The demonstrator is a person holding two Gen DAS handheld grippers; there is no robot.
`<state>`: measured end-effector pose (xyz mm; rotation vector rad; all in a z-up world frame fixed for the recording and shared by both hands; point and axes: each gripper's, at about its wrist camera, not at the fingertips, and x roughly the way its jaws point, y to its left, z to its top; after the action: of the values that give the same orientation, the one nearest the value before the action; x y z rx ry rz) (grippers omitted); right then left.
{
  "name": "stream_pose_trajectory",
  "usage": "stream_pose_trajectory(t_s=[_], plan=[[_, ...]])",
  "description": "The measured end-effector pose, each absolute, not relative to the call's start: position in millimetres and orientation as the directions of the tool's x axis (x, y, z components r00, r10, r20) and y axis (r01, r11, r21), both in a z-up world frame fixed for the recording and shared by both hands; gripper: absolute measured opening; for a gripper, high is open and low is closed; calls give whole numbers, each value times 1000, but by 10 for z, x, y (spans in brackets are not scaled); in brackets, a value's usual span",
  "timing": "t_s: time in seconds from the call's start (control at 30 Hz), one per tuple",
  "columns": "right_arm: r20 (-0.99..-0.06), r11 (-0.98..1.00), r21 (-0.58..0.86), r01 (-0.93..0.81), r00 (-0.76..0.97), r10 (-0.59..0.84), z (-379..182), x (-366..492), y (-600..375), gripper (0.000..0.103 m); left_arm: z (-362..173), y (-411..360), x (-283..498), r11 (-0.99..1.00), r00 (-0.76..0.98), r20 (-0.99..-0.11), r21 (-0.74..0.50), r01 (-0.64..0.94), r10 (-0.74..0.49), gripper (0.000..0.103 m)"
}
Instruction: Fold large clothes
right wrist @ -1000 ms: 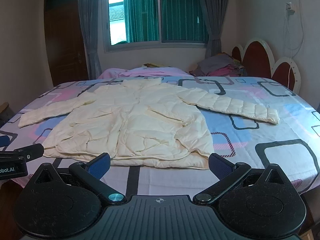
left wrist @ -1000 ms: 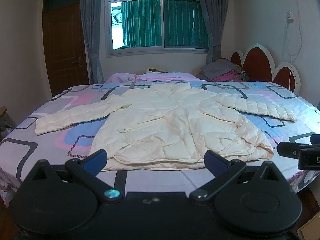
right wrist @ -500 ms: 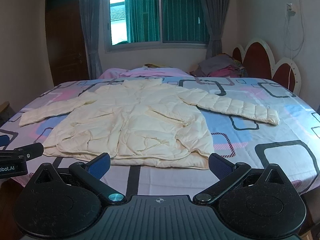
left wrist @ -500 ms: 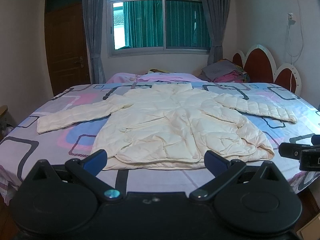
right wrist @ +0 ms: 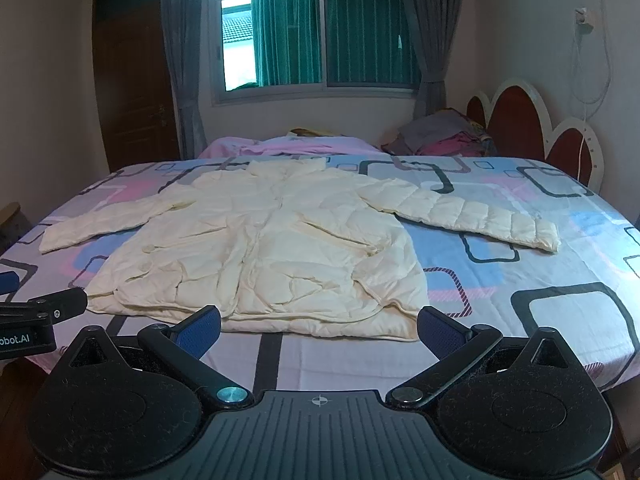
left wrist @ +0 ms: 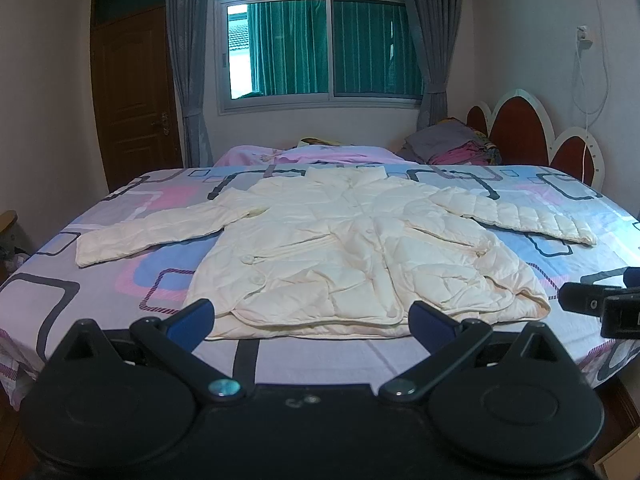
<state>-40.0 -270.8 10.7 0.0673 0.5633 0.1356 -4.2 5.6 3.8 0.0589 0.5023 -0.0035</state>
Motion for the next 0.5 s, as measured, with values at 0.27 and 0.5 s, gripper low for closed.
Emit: stream_pose_trajectory(t_s=[0.27, 0.5], plan=[[-527, 989, 101, -110, 837, 147, 108, -400, -2712, 103, 41, 57, -43, 998, 876, -481, 57, 18, 12, 103], [-527, 989, 101, -110, 837, 147, 109, -400, -2714, 103, 55, 99, -55, 998, 877, -481, 54, 12, 15, 103]])
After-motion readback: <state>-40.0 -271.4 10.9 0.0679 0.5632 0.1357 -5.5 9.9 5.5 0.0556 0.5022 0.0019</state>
